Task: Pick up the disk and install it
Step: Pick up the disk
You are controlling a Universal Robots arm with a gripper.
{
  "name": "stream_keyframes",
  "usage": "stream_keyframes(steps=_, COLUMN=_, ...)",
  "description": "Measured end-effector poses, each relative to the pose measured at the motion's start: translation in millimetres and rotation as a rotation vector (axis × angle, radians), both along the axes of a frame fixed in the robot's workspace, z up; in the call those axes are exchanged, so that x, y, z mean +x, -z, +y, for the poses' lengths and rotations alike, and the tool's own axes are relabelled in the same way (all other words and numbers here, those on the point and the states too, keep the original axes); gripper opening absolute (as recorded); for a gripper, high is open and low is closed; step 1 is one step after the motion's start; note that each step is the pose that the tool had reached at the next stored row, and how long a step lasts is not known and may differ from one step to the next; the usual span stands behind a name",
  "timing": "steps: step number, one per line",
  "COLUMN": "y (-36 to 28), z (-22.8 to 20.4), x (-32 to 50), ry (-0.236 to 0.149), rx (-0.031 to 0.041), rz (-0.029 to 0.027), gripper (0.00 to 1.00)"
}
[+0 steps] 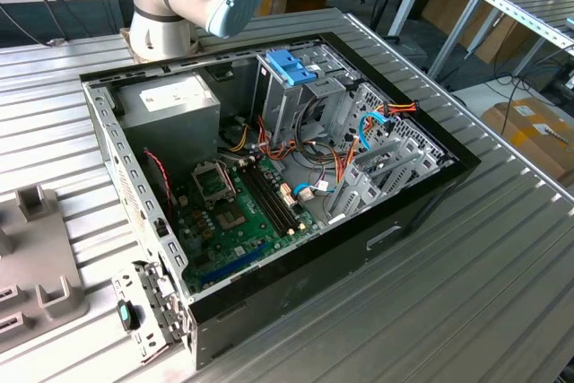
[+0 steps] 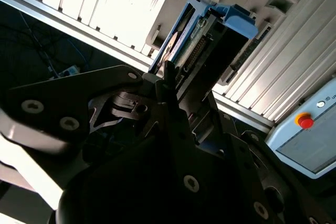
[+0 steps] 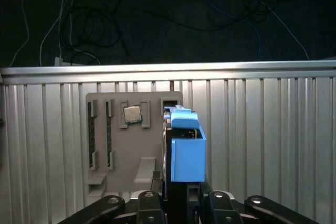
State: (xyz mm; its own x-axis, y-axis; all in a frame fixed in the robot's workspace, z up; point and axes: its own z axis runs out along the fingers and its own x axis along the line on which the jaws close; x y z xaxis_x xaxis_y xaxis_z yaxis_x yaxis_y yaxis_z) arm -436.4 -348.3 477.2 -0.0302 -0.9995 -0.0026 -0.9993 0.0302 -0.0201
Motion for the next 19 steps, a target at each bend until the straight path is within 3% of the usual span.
stream_keyframes(steps=19, y=0.0, z=0.0, x=6.1, ry=0.0, rx=0.0001, rz=0.0, gripper=0.35)
